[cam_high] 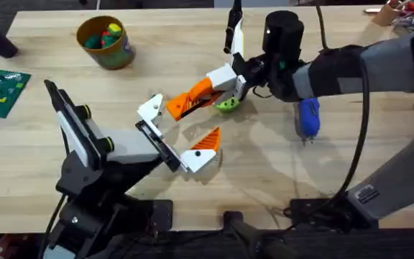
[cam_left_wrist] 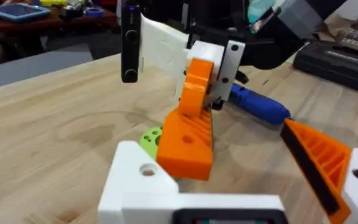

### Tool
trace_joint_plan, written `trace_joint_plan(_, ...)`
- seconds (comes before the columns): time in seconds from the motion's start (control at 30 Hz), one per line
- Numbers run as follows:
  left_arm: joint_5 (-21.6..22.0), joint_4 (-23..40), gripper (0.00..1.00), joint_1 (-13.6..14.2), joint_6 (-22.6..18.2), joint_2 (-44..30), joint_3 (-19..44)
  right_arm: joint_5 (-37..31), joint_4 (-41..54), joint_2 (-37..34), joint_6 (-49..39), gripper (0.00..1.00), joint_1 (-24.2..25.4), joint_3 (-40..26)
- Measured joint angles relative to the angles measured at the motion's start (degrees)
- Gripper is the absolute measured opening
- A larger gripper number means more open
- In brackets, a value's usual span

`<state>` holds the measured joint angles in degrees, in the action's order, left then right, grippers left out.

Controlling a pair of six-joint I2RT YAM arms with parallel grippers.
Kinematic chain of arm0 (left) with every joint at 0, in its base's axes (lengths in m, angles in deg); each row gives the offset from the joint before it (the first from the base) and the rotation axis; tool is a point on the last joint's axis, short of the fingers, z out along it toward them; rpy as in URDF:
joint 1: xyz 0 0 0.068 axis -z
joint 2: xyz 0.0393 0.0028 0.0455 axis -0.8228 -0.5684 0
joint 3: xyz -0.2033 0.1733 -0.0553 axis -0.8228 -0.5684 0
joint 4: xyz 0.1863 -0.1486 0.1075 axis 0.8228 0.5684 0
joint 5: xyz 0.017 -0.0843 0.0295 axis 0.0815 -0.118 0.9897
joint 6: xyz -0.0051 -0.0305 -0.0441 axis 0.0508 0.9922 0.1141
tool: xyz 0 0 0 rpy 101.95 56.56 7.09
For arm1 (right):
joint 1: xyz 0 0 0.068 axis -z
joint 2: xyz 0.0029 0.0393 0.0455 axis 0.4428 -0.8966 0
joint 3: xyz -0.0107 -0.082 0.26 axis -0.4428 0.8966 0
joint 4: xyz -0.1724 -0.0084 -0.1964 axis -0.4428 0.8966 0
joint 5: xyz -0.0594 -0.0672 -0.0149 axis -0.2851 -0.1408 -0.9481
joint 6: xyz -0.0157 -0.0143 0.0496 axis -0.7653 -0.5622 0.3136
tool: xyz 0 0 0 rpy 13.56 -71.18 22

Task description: Pick up the gripper from the table and insert it into the empty holder that is missing its gripper. Then pick up a screw, insert it into the mounting hole, and use the screwdriver to tighten it. Finally, clean up the table by picking up the vegetable and placing it into the bucket.

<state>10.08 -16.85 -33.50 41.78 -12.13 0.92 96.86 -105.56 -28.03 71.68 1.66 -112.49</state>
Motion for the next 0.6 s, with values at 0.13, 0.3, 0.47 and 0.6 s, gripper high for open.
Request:
trace_joint_plan(0.13,0.00,0.00,0.986,0.00,0.00,0.00,0.00,0.00,0.01,0.00,0.02,0.033,-0.12,0.00)
trace_joint_plan(0.3,0.00,0.00,0.986,0.00,0.00,0.00,0.00,0.00,0.00,0.00,0.04,0.035,-0.83,0.00)
trace_joint_plan(0.47,0.00,0.01,0.986,0.00,0.00,0.00,0.00,0.00,0.01,0.00,0.04,0.033,-1.15,0.00)
trace_joint_plan(0.6,0.00,0.01,0.986,0.00,0.00,0.00,0.00,0.00,0.01,0.00,0.11,0.035,-1.31,0.00)
